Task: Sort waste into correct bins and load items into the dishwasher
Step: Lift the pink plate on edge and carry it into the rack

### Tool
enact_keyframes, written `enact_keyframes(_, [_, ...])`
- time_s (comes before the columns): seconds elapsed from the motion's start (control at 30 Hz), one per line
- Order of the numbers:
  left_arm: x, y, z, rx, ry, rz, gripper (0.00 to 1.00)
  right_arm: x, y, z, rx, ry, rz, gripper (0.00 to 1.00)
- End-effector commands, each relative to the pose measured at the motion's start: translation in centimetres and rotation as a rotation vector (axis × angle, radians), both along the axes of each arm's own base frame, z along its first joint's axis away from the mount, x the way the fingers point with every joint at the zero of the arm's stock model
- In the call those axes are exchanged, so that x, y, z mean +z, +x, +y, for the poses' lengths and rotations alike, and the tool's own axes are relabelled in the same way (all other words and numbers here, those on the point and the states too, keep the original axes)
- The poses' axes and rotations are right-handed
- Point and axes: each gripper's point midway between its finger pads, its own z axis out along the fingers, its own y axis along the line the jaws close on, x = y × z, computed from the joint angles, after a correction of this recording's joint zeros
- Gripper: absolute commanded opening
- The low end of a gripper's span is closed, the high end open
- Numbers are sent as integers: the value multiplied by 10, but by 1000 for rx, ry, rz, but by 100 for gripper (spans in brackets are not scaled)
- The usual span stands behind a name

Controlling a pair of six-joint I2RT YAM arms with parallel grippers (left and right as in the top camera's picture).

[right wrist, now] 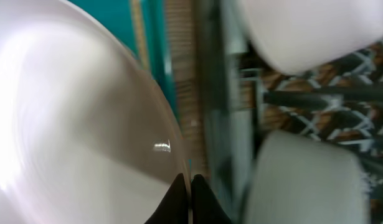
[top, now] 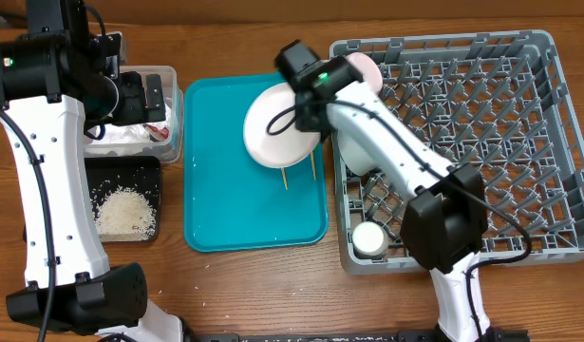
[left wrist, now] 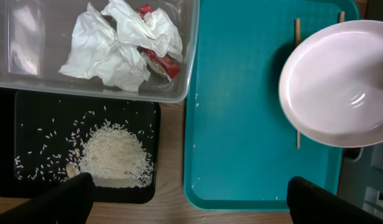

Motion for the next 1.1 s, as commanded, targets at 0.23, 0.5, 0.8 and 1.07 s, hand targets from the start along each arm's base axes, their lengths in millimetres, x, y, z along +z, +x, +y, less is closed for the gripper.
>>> enact_keyframes(0.23, [12,-1,-2,-16,1,-42,100,123,-1,-40,-36,-26,-279,4])
enact_keyframes(0.5, [12,-1,-2,-16,1,-42,100,205,-10,-125,-206,-422,-533,4])
enact_keyframes(0.8, [12,-1,-2,-16,1,-42,100,236,-32,-178,-133,-874,-454,4])
enact_keyframes(1.07, [12,-1,-2,-16,1,-42,100,211,-32,-193,-122,-912,-364,4])
